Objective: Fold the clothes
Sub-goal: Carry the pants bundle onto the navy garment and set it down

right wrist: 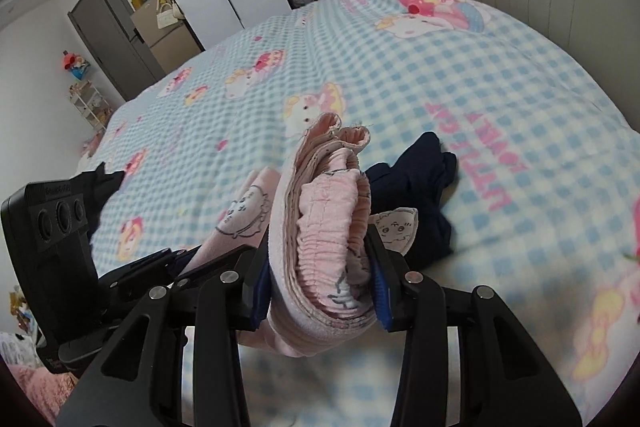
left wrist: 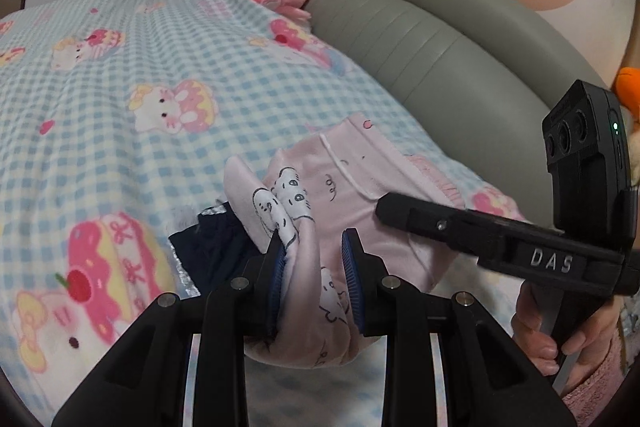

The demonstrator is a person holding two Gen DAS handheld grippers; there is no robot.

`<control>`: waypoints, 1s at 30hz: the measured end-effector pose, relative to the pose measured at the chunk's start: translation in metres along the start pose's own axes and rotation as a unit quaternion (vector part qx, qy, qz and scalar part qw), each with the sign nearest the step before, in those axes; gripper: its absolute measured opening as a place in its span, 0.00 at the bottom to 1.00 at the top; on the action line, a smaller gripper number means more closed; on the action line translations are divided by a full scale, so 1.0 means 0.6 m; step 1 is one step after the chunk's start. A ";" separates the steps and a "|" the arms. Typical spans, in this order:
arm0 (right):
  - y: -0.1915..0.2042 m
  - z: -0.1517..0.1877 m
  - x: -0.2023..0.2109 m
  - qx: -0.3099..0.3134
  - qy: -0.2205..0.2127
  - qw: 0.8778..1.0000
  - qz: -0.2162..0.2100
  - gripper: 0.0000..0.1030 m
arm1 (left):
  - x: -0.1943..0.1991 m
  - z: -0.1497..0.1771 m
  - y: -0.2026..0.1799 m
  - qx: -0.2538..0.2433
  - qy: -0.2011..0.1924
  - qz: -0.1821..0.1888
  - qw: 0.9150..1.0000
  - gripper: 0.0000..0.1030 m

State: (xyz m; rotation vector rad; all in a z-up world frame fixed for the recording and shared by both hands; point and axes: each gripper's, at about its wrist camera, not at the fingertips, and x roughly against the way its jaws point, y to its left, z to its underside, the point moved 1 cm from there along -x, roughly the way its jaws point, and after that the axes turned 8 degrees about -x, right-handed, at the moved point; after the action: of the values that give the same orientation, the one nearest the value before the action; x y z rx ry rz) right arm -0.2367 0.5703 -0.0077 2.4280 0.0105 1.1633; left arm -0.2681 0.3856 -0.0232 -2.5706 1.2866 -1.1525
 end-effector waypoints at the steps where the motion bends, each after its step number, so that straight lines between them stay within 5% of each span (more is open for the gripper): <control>1: -0.006 0.002 -0.019 -0.001 0.005 1.000 0.007 0.40 | -0.005 0.008 0.007 0.006 0.004 -0.003 1.000 0.27; 7: -0.038 0.012 -0.109 -0.012 0.026 0.999 0.044 0.40 | -0.033 0.059 0.046 0.041 0.030 -0.024 0.998 0.27; 15: -0.004 0.006 -0.058 0.015 -0.018 0.997 0.067 0.42 | -0.054 0.074 0.068 0.048 0.049 -0.032 0.997 0.27; 20: 0.032 -0.001 -0.016 0.044 -0.061 0.994 0.085 0.42 | -0.094 0.065 0.083 0.037 0.113 -0.063 0.991 0.29; 24: 0.038 0.001 -0.013 0.054 -0.074 0.992 0.092 0.42 | -0.046 0.060 0.076 0.029 0.071 -0.135 0.988 0.31; 30: 0.046 0.010 0.028 0.047 -0.136 0.987 0.076 0.40 | 0.002 0.046 0.042 -0.022 -0.010 -0.127 0.992 0.31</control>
State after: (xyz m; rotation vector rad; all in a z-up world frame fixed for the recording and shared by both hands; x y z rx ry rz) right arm -0.2264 0.5462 0.0122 2.6923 -0.2120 0.9002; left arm -0.2673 0.3608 -0.0513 -2.8351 1.0128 -1.1429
